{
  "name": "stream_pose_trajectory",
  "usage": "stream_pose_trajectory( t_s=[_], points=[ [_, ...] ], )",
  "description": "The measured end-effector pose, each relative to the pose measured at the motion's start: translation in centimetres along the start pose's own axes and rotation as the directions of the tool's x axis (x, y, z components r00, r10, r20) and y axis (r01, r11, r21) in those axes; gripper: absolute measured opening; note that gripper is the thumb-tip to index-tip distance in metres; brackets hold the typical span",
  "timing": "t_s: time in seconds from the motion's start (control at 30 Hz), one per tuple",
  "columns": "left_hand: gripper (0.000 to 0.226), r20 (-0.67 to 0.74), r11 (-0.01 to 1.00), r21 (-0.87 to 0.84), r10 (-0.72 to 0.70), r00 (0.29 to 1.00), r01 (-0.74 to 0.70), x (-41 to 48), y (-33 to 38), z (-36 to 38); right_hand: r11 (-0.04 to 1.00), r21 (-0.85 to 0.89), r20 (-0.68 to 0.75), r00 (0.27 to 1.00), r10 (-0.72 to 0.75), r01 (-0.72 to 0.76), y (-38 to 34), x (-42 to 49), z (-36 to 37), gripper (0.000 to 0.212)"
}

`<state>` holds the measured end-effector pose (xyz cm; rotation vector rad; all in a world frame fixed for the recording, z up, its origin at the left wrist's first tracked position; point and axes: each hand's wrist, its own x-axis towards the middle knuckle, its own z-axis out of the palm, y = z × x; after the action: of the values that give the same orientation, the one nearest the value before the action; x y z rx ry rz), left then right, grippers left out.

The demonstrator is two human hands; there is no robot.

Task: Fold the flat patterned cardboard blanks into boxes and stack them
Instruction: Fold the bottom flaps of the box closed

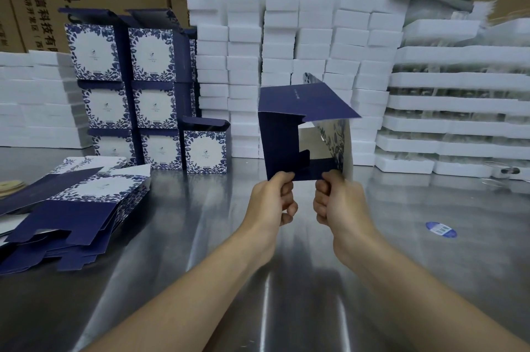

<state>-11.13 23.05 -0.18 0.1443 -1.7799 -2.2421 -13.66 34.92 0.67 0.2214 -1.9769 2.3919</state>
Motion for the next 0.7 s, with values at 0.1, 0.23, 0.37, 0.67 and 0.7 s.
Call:
stream_pose_trajectory(
  t_s=[0.1,0.23,0.37,0.67,0.7],
  points=[
    [0.047,-0.032,0.999,-0.008,0.035,0.999,-0.035,0.06,0.1,0.06,1.0,0.009,-0.01,1.0,0.02,-0.02,-0.16,0.19,-0.16,0.037],
    [0.042,-0.058,0.999,-0.012,0.041,0.997,-0.041,0.23,0.13,-0.02,0.999,-0.012,-0.044,0.998,0.038,-0.039,-0.3,0.24,-0.39,0.035],
    [0.045,-0.074,1.0,-0.006,0.026,0.997,-0.026,0.25,0.16,-0.21,1.0,-0.012,-0.084,0.996,-0.002,0.001,-0.22,0.34,-0.51,0.035],
    [0.041,-0.012,0.998,-0.06,0.024,1.0,-0.024,0.48,-0.03,-0.28,1.0,0.023,-0.028,1.0,0.0,0.001,-0.69,0.03,-0.41,0.032],
    [0.042,-0.003,0.998,-0.062,0.026,1.0,-0.026,0.53,-0.02,-0.27,1.0,0.024,0.002,1.0,0.011,-0.011,-0.76,-0.04,-0.32,0.033]
  ],
)
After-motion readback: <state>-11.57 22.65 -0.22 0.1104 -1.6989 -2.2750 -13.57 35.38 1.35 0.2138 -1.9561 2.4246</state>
